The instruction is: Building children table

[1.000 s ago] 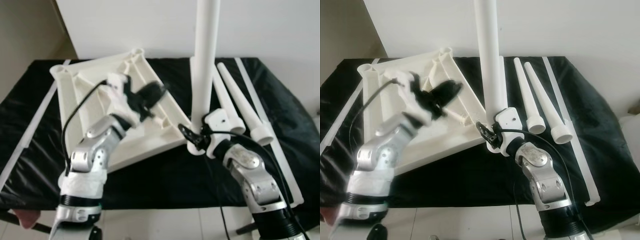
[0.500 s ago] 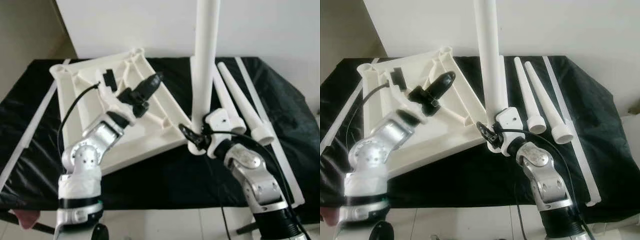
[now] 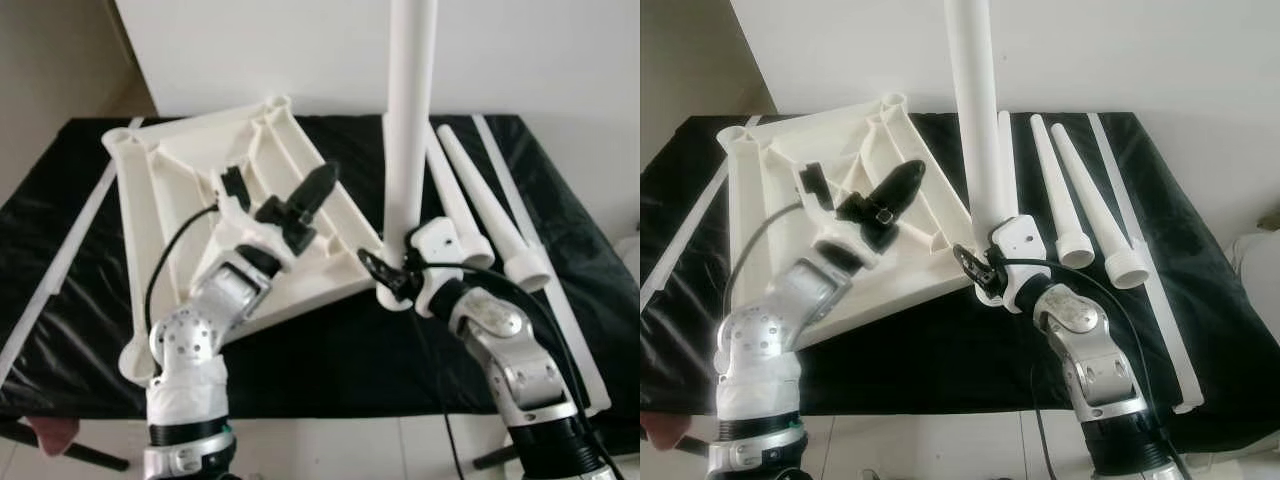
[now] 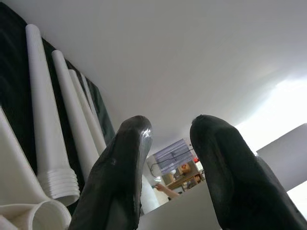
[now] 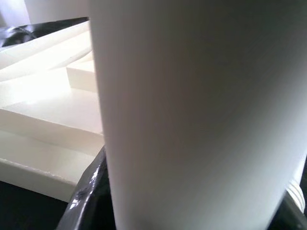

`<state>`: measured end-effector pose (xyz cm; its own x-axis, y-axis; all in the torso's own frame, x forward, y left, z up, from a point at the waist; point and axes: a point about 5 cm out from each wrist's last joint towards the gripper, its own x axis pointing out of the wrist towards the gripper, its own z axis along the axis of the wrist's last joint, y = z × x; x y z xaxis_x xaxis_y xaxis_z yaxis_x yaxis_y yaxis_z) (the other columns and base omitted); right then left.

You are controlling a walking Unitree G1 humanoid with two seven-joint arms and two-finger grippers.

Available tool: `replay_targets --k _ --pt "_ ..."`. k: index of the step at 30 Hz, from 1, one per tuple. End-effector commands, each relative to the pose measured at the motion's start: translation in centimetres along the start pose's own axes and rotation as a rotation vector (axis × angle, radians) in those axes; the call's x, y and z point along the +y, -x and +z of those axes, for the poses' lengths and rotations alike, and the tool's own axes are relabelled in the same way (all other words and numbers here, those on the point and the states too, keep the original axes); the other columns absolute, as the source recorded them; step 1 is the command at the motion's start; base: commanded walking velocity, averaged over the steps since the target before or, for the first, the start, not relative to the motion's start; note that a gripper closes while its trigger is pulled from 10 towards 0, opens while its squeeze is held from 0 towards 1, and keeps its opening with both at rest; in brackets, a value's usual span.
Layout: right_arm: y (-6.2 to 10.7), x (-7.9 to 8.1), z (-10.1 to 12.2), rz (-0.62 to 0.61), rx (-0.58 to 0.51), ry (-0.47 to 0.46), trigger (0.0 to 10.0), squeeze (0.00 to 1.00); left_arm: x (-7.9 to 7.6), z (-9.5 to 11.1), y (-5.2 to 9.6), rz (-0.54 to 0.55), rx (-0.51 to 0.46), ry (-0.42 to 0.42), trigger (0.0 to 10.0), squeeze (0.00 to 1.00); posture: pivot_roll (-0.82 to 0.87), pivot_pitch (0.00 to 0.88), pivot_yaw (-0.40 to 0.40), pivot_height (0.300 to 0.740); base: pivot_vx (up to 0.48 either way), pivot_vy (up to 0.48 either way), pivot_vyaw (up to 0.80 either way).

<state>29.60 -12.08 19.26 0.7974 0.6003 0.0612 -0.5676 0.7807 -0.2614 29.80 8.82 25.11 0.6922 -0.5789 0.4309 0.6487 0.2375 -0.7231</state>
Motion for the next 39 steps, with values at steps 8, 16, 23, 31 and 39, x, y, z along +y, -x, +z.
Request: replay_targets --k 8,16,23,31,39 --pt "0.2 0.2 0.1 0.013 -0.006 -0.006 10.0 0.00 -0.9 0.0 0.3 -0.029 0.024 -0.037 10.0 1.00 -0.08 0.117 0.034 0.740 0.000 0.000 0.00" --pt "0.2 0.2 0.1 0.007 -0.009 -0.008 10.0 0.00 -1.1 -0.5 0.4 -0.023 0.094 -0.209 10.0 1.00 -0.07 0.119 0.037 0.740 0.000 0.000 0.00" --pt "0.2 0.2 0.1 0.002 -0.011 -0.012 10.0 0.00 0.0 -2.1 1.1 -0.007 0.276 -0.615 10.0 1.00 -0.07 0.122 0.039 0.740 0.000 0.000 0.00" --pt "0.2 -0.2 0.0 -0.032 -0.016 -0.017 10.0 0.00 1.7 -3.5 2.8 -0.046 0.477 -0.890 10.0 1.00 -0.07 0.131 0.044 0.740 0.000 0.000 0.00" --pt "0.0 -0.5 0.2 -0.085 -0.038 -0.036 10.0 0.00 3.1 -3.4 3.0 0.000 0.481 -1.086 10.0 1.00 -0.06 0.140 0.052 0.740 0.000 0.000 0.00"
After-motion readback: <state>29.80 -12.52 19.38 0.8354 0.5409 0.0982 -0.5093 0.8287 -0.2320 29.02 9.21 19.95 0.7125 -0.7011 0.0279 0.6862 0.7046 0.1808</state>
